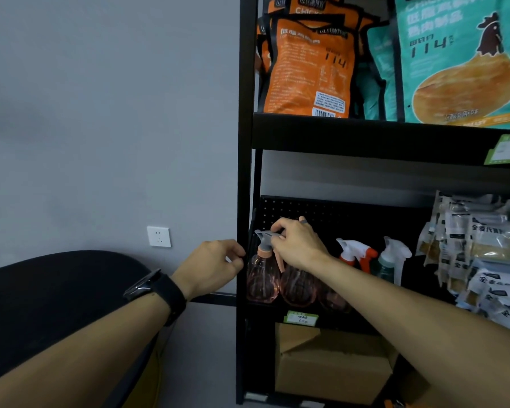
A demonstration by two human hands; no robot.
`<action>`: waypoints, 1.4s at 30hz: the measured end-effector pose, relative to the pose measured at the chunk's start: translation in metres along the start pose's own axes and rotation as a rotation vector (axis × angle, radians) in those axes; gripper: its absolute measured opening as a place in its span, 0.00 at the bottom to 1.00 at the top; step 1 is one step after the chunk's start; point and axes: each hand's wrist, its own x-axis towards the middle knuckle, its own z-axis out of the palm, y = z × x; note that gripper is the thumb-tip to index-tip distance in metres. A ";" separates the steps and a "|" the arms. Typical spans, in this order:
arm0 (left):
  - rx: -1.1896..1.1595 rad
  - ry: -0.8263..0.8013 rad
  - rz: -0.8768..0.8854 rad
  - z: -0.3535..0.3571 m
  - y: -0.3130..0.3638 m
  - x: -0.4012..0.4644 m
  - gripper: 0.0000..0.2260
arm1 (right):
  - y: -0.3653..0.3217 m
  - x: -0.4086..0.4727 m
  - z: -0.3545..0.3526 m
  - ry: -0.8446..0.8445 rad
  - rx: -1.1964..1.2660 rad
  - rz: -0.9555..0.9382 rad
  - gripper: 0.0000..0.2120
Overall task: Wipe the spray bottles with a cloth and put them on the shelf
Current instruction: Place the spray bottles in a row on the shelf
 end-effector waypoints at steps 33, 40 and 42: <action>0.004 0.003 0.025 -0.007 0.012 0.003 0.12 | -0.017 0.009 0.019 -0.020 0.148 0.125 0.16; 0.004 0.038 0.057 -0.013 0.023 0.005 0.13 | -0.014 -0.001 -0.034 0.069 0.119 0.094 0.15; 0.014 0.036 0.084 -0.015 0.030 0.006 0.14 | -0.005 -0.001 -0.052 0.081 0.097 0.102 0.14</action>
